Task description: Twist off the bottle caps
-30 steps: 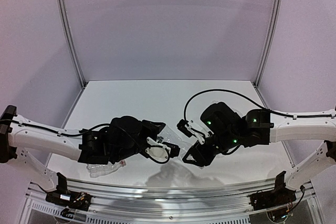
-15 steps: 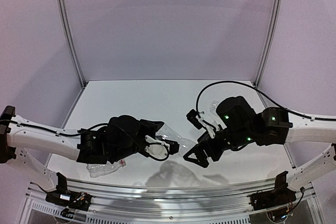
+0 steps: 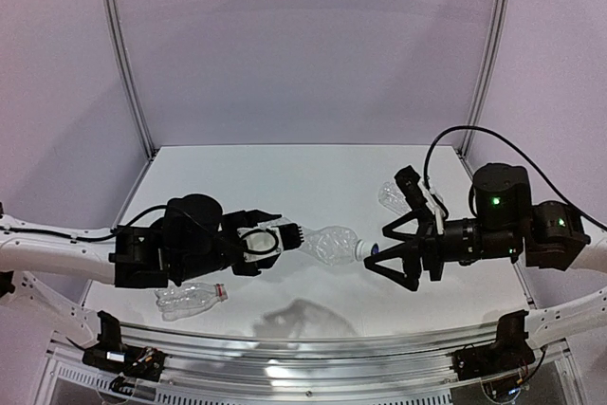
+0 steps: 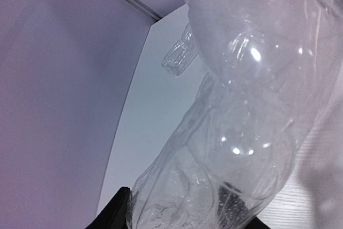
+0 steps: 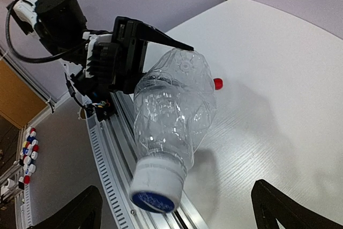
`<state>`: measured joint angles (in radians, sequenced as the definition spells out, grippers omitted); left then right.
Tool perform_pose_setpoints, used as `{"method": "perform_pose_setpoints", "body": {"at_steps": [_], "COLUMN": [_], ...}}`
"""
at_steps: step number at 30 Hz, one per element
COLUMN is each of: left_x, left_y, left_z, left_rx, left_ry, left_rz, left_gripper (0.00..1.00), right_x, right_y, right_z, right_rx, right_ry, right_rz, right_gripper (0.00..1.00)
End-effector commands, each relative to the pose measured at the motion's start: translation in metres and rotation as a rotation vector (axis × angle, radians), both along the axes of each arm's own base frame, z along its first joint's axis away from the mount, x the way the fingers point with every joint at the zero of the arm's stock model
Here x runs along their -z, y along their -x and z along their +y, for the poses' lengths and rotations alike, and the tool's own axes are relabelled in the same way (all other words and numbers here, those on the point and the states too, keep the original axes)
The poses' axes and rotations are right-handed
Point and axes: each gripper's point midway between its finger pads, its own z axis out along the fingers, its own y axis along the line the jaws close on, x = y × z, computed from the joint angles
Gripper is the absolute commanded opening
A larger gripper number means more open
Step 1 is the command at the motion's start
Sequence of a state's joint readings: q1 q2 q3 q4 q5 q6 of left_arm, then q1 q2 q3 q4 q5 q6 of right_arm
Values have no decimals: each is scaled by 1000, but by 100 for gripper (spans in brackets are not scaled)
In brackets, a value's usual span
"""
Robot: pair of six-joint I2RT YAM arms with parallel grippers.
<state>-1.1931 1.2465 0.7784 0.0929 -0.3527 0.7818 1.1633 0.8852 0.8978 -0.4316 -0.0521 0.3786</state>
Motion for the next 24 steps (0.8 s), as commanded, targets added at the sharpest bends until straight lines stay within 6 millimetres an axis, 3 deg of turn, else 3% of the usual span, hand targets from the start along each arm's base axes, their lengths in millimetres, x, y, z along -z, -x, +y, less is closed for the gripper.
{"method": "perform_pose_setpoints", "body": {"at_steps": [1, 5, 9, 14, 21, 24], "left_x": [-23, -41, -63, -75, -115, -129], "left_y": [16, 25, 35, 52, 70, 81], "left_z": [-6, -9, -14, -23, -20, -17], "left_rx": [51, 91, 149, 261, 364, 430], "left_ry": [215, 352, 514, 649, 850, 899], "left_rz": [210, 326, 505, 680, 859, 911], "left_gripper": [44, 41, 39, 34, 31, 31], "right_x": [-17, -32, -38, -38, -53, -64], "right_y": [16, 22, 10, 3, 19, 29], "right_z": [-1, -5, -7, 2, 19, 23], "right_rx": [-78, -100, -32, -17, -112, -150], "right_ry": [-102, -189, -258, -360, -488, -528], "right_rz": [-30, -62, -114, -190, -298, -346], "right_gripper": [99, 99, 99, 98, 82, 81]}}
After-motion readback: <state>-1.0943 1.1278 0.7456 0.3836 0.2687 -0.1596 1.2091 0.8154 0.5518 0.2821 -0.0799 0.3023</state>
